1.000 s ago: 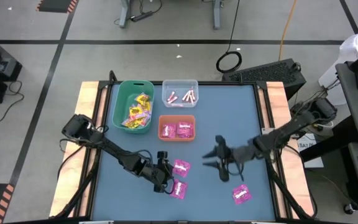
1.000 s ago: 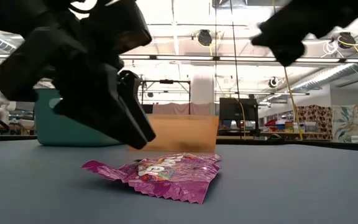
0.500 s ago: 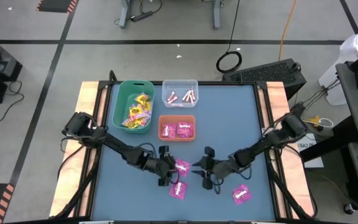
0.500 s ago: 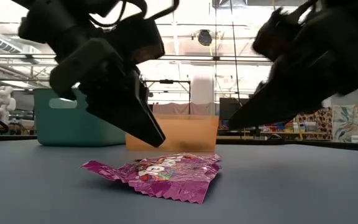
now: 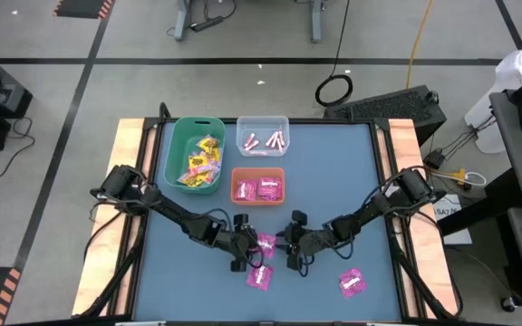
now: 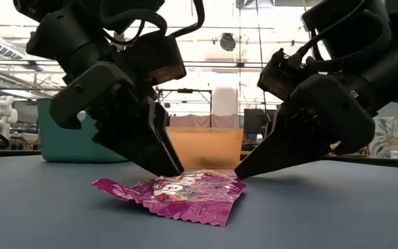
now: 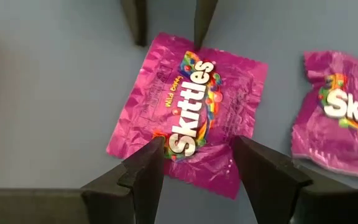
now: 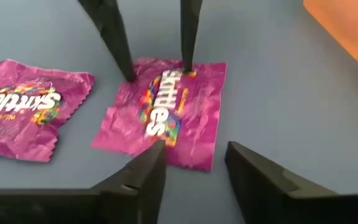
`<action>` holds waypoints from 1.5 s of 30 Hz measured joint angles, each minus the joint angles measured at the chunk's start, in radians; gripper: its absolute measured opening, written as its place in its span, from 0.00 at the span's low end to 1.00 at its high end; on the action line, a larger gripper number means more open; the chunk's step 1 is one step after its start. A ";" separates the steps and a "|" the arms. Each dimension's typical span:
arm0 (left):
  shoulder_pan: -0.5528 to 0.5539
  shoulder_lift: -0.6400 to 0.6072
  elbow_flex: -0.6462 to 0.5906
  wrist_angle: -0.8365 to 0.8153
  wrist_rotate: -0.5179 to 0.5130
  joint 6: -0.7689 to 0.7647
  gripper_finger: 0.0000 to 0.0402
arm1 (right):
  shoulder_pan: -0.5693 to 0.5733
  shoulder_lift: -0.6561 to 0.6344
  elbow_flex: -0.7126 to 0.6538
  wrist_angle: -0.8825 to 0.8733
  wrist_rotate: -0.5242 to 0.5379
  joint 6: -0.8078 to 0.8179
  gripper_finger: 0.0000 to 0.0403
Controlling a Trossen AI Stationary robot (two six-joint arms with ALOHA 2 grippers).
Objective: Sort candy
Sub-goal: Put the violet candy into the orange bin
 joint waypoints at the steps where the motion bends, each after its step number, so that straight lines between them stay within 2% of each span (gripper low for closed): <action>1: 0.000 0.008 0.001 0.008 0.000 -0.001 0.51 | -0.001 0.000 0.000 0.001 0.005 0.001 0.44; 5: 0.000 0.025 0.002 0.026 0.000 -0.001 0.51 | -0.008 0.000 0.000 0.001 0.010 0.002 0.54; 9: 0.000 0.027 0.001 0.030 0.000 0.000 0.51 | -0.018 0.000 0.000 -0.002 -0.006 0.037 0.53; 12: 0.000 0.027 0.000 0.029 0.000 -0.001 0.51 | -0.018 0.000 0.000 -0.004 -0.007 0.055 0.43; 20: 0.000 0.028 -0.001 0.027 0.001 0.007 0.51 | -0.019 0.000 0.000 -0.002 -0.080 0.058 0.06; 22: 0.000 0.029 -0.001 0.026 0.001 0.008 0.51 | -0.018 0.000 0.000 -0.002 -0.082 0.058 0.02; 28: -0.005 -0.007 -0.002 0.003 0.004 0.034 0.51 | -0.017 -0.014 0.000 0.008 -0.098 0.018 0.01; 35: -0.017 -0.077 -0.001 -0.003 -0.027 0.059 0.51 | -0.016 -0.097 -0.002 -0.026 -0.092 -0.041 0.00; 39: -0.016 -0.078 -0.002 -0.005 -0.073 0.057 0.51 | -0.017 -0.136 -0.002 -0.059 -0.088 -0.068 0.00; 42: -0.016 -0.079 -0.002 -0.002 -0.149 0.050 0.51 | -0.017 -0.162 -0.002 -0.086 -0.083 -0.088 0.00; 45: -0.017 -0.080 -0.001 0.007 -0.169 0.044 0.51 | -0.017 -0.186 -0.001 -0.100 -0.082 -0.098 0.00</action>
